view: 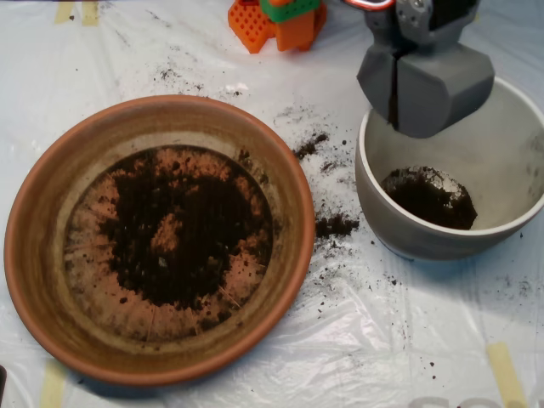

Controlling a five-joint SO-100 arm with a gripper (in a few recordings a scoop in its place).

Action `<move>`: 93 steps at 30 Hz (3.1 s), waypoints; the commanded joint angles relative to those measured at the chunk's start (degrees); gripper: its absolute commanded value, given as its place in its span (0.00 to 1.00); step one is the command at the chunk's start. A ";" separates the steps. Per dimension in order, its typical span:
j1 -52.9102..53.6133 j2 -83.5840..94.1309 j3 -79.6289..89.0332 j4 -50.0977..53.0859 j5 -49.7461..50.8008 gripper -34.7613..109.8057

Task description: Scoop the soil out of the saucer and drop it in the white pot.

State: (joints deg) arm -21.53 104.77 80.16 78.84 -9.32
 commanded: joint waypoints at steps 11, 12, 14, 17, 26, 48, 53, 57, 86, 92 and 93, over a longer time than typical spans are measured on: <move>0.00 1.93 -0.26 0.53 1.49 0.41; -0.18 1.67 -0.26 0.62 2.11 0.41; -0.62 0.53 -0.88 1.32 2.64 0.39; -0.88 -0.35 -0.62 -0.09 3.08 0.33; -1.85 -1.93 -3.87 2.29 -2.20 0.46; 7.12 -0.97 -18.63 4.22 8.44 0.52; 15.21 0.79 -18.11 4.22 11.95 0.51; 22.06 4.83 -5.89 -1.49 10.81 0.51; 47.20 14.06 52.73 -36.04 1.67 0.59; 44.91 8.88 53.09 -37.62 0.53 0.57; 44.56 8.09 52.82 -37.79 0.26 0.58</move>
State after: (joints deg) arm 23.47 112.59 133.95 42.19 -7.56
